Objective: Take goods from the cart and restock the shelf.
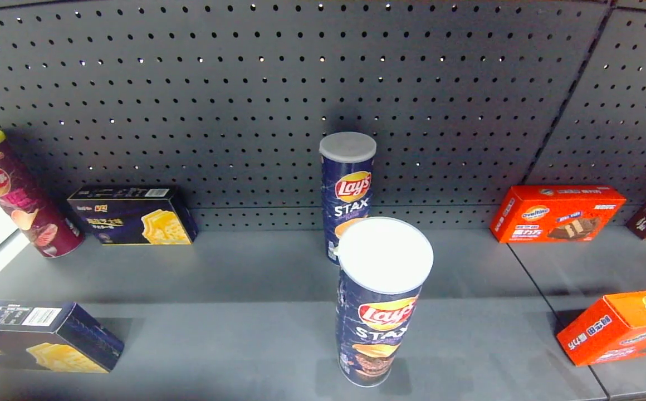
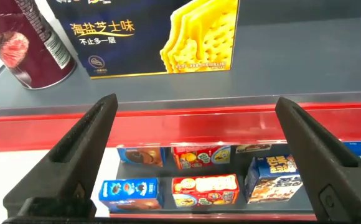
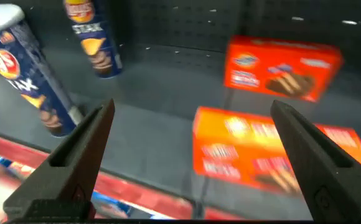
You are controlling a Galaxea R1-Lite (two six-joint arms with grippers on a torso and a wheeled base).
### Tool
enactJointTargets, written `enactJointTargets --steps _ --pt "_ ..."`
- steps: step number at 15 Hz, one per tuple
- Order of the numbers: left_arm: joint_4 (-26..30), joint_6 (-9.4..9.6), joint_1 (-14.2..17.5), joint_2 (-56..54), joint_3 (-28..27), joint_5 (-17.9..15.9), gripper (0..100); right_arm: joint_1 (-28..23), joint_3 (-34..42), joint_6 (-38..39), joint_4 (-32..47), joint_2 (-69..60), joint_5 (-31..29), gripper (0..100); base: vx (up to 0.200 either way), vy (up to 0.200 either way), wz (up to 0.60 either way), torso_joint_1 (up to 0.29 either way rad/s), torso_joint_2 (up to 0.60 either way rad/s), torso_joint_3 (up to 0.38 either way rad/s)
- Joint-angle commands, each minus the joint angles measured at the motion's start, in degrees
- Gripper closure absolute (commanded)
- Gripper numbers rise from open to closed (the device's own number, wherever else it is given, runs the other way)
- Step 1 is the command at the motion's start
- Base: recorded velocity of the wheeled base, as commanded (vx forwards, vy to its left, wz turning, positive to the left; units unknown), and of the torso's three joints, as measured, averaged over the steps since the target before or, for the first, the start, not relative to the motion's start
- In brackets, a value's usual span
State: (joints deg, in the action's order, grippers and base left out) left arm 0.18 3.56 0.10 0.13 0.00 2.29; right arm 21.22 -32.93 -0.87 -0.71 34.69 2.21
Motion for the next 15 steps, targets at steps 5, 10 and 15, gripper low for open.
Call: enactJointTargets --steps 5,10,15 --pt "0.1 -0.04 0.0 0.2 0.0 0.0 0 7.1 -8.6 -4.1 -4.0 29.1 3.9 0 0.000 0.000 0.00 0.000 0.00 0.000" --pt "0.1 -0.13 0.0 0.3 0.0 -4.6 0 14.4 -7.6 -4.1 -5.6 38.3 3.7 0 0.000 0.000 0.00 0.000 0.00 0.000" --pt "0.1 -0.13 0.0 0.3 0.0 -4.6 0 16.7 -8.1 -4.1 -9.7 42.9 3.2 0 0.000 0.000 0.00 0.000 0.00 0.000"
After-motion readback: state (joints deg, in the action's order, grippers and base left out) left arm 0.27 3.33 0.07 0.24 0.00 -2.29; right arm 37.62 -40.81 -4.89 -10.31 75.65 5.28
